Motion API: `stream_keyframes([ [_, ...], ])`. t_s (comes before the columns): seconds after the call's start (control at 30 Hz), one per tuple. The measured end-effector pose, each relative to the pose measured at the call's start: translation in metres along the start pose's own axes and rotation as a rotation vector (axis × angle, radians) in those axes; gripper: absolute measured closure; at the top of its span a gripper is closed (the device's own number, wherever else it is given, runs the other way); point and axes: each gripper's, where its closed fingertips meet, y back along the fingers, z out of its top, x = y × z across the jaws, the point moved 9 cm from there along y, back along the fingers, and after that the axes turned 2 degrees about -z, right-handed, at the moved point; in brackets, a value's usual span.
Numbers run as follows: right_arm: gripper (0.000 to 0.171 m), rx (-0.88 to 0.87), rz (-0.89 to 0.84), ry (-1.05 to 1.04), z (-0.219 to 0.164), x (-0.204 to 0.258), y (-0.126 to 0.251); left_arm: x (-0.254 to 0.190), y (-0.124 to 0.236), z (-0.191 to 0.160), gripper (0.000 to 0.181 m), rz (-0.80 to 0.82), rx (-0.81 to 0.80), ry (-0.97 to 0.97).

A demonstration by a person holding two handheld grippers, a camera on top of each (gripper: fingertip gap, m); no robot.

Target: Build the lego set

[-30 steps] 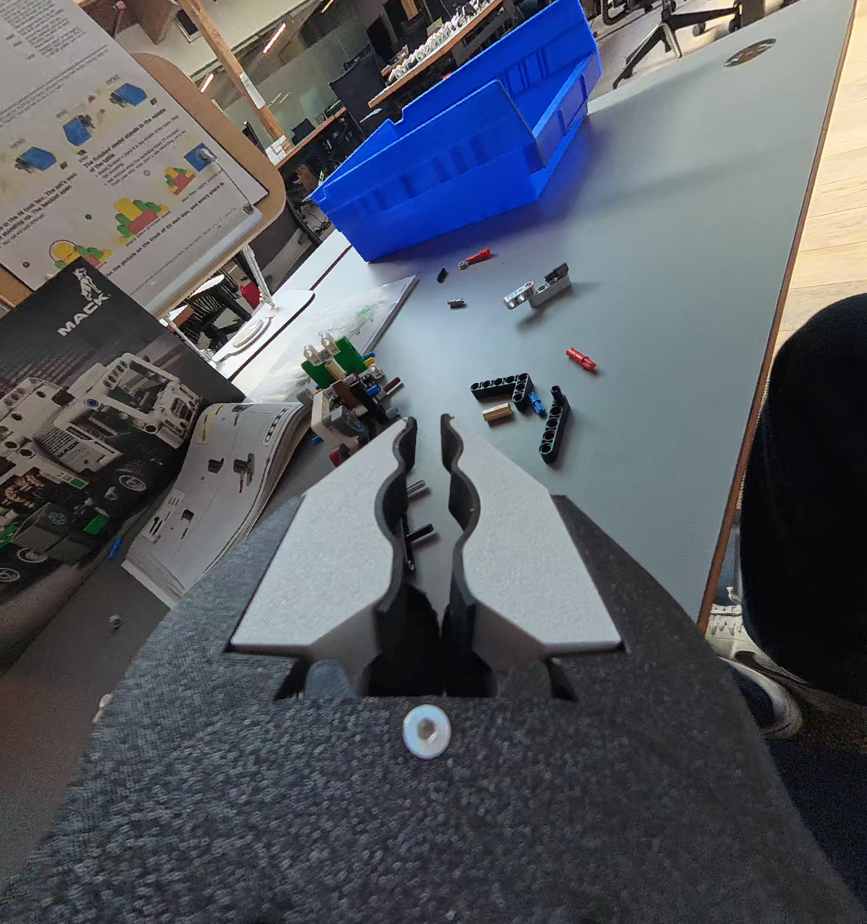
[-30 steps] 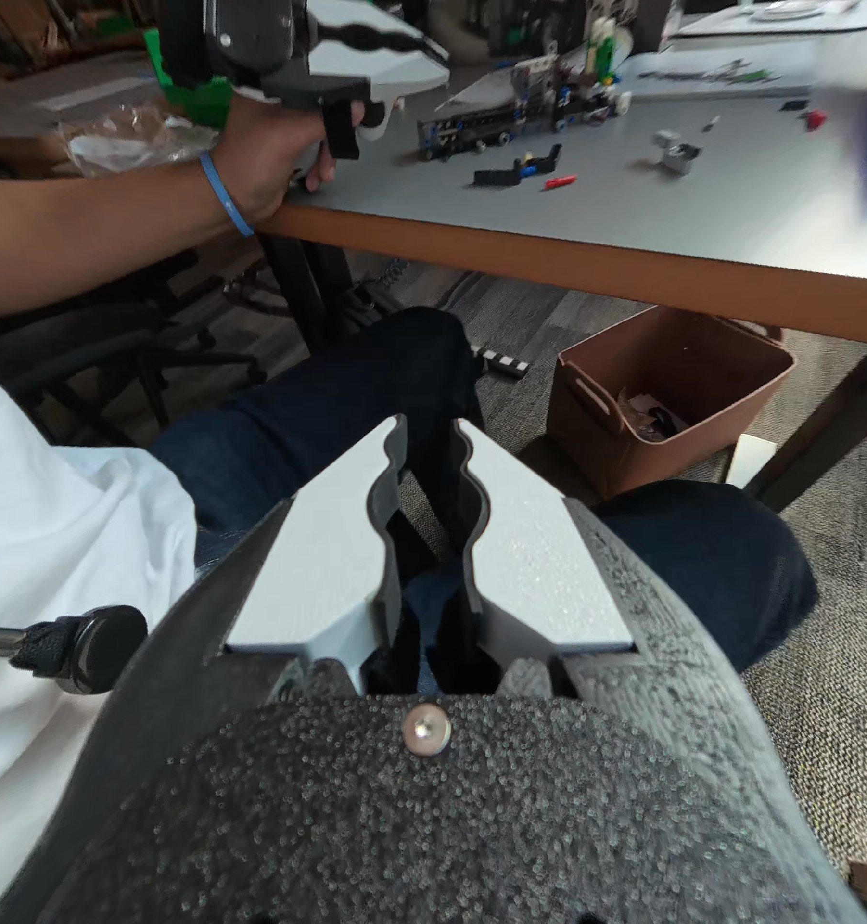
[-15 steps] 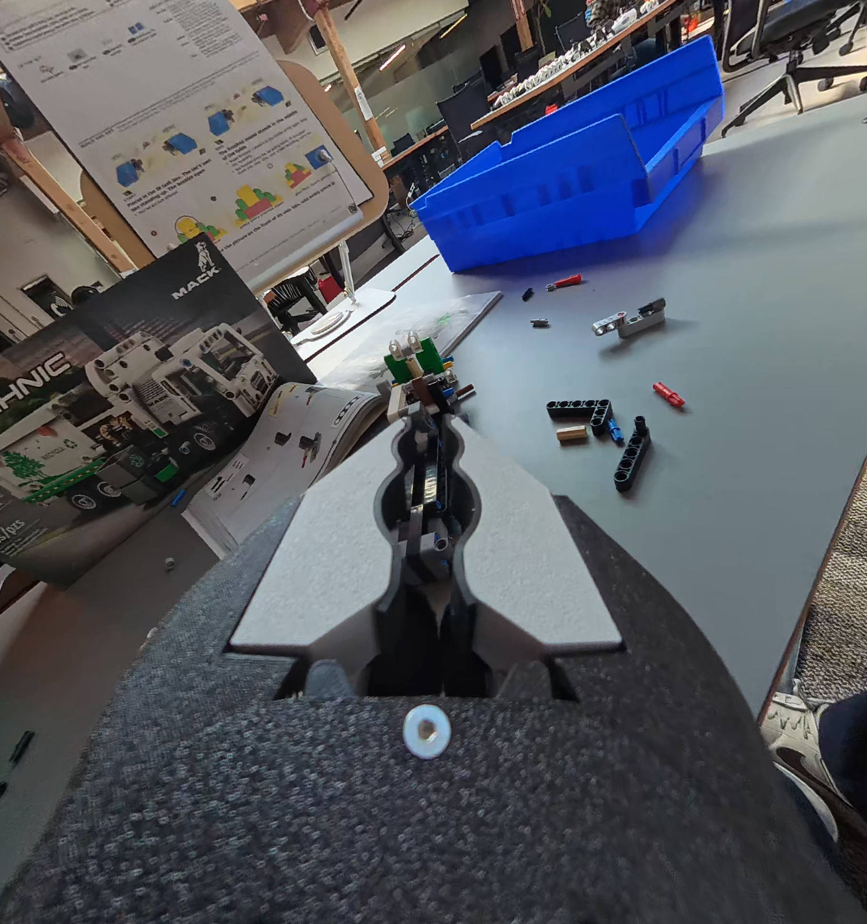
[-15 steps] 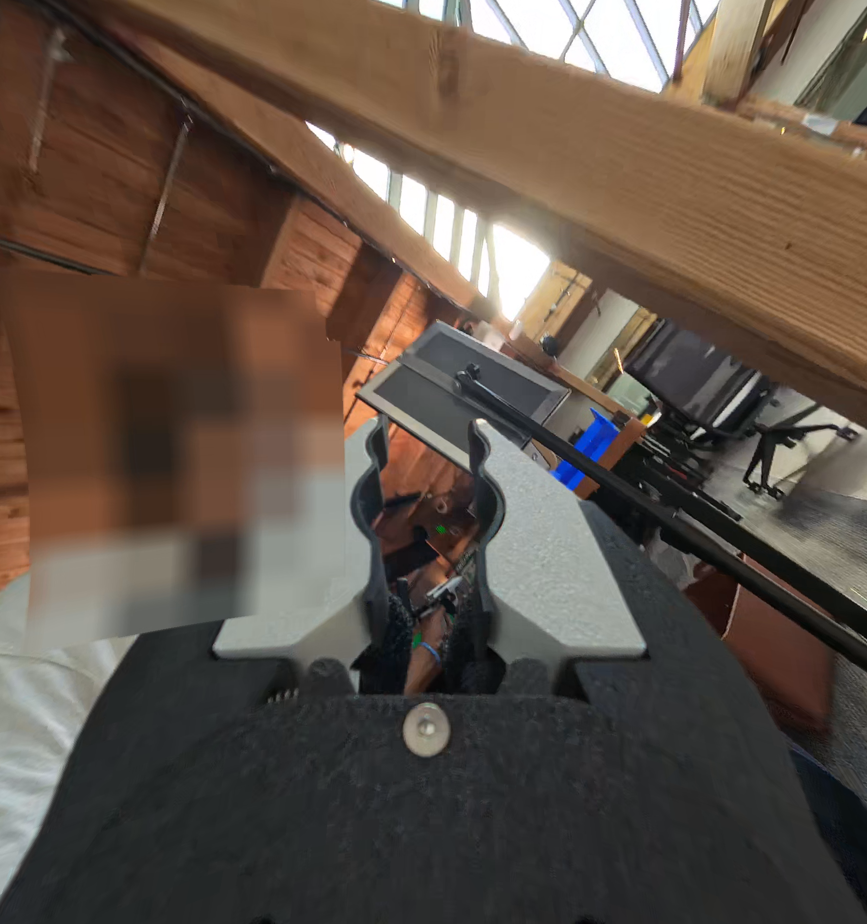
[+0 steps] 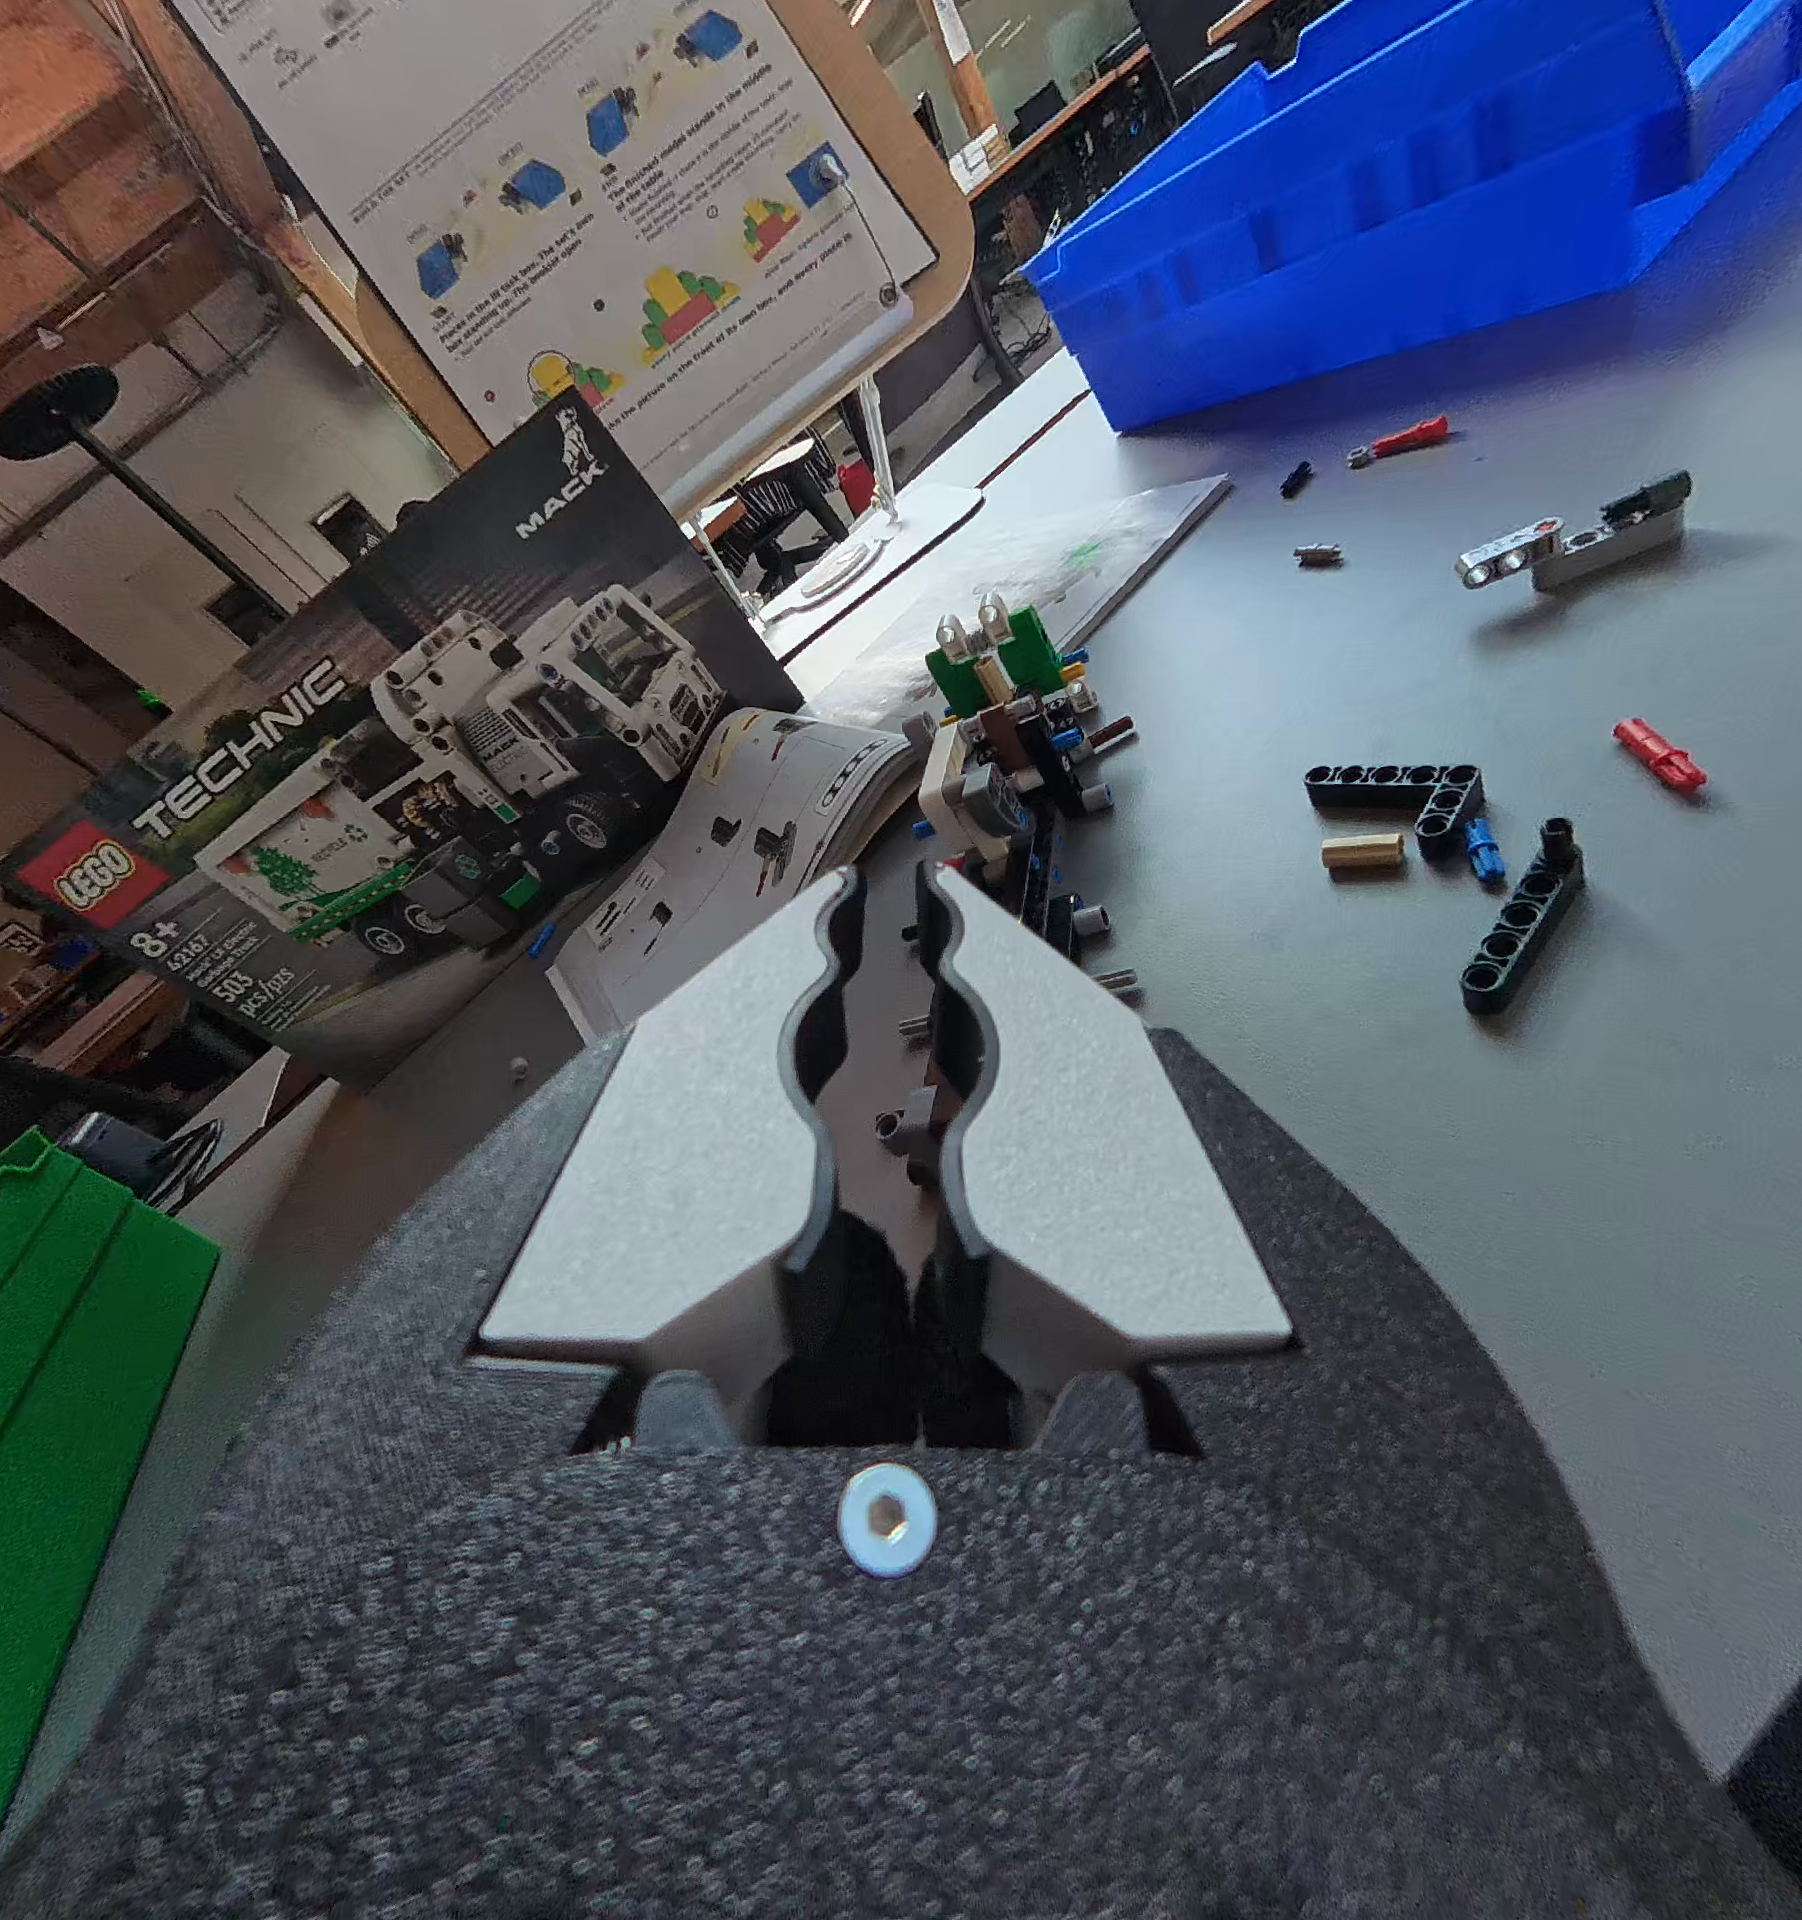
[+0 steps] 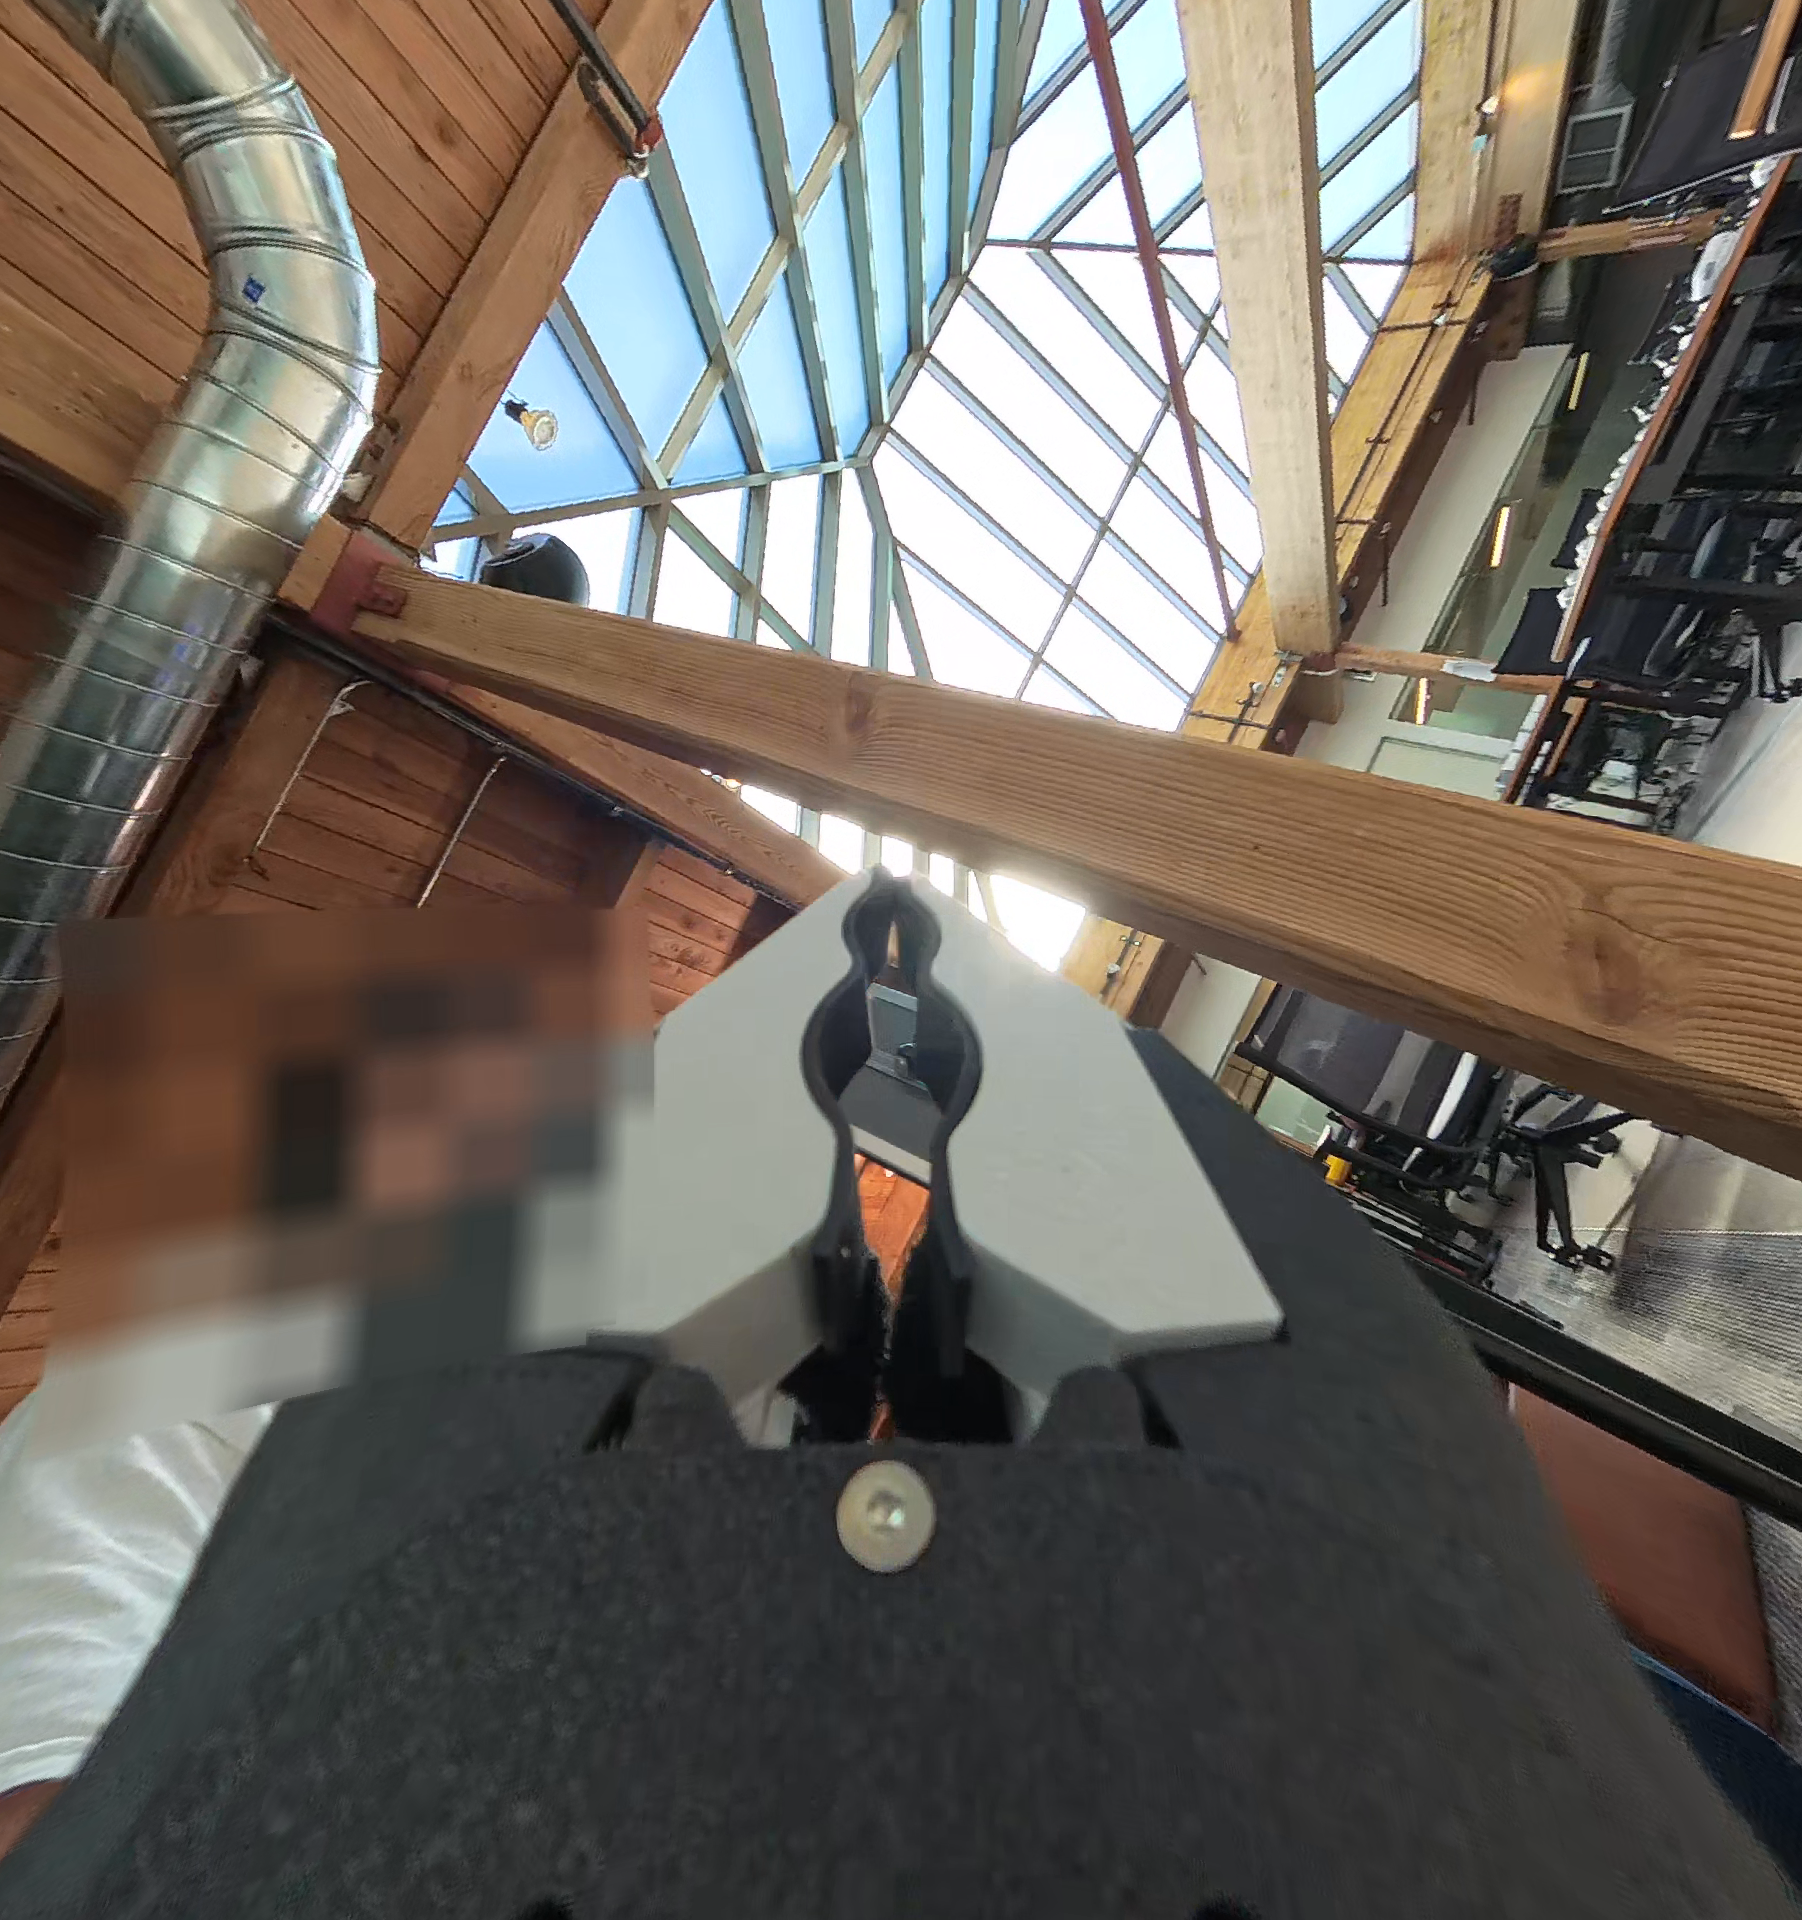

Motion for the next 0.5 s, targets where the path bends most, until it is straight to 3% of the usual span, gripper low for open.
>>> stream_keyframes([
  [0.03, 0.171, 0.017, -0.053, 0.019, 0.004, -0.008, 0.006, 0.000, -0.001, 0.000, 0.173, 0.006, 0.010, 0.000],
  [0.1, 0.171, 0.111, -0.247, 0.102, 0.006, -0.031, 0.018, 0.002, -0.002, -0.001, 0.172, 0.024, 0.022, 0.011],
  [0.17, 0.171, 0.377, -0.620, 0.224, -0.004, -0.076, 0.038, 0.006, -0.003, -0.002, 0.171, 0.045, 0.025, 0.035],
  [0.27, 0.154, 0.808, -1.110, 0.481, -0.030, -0.160, 0.085, 0.011, -0.001, -0.002, 0.171, 0.080, 0.012, 0.070],
  [0.37, 0.146, 1.099, -1.409, 0.706, -0.058, -0.239, 0.135, 0.012, -0.002, -0.002, 0.171, 0.099, 0.023, 0.067],
  [0.5, 0.142, 1.162, -1.559, 0.917, -0.074, -0.306, 0.165, 0.007, -0.008, -0.004, 0.171, 0.121, 0.077, 0.009],
])
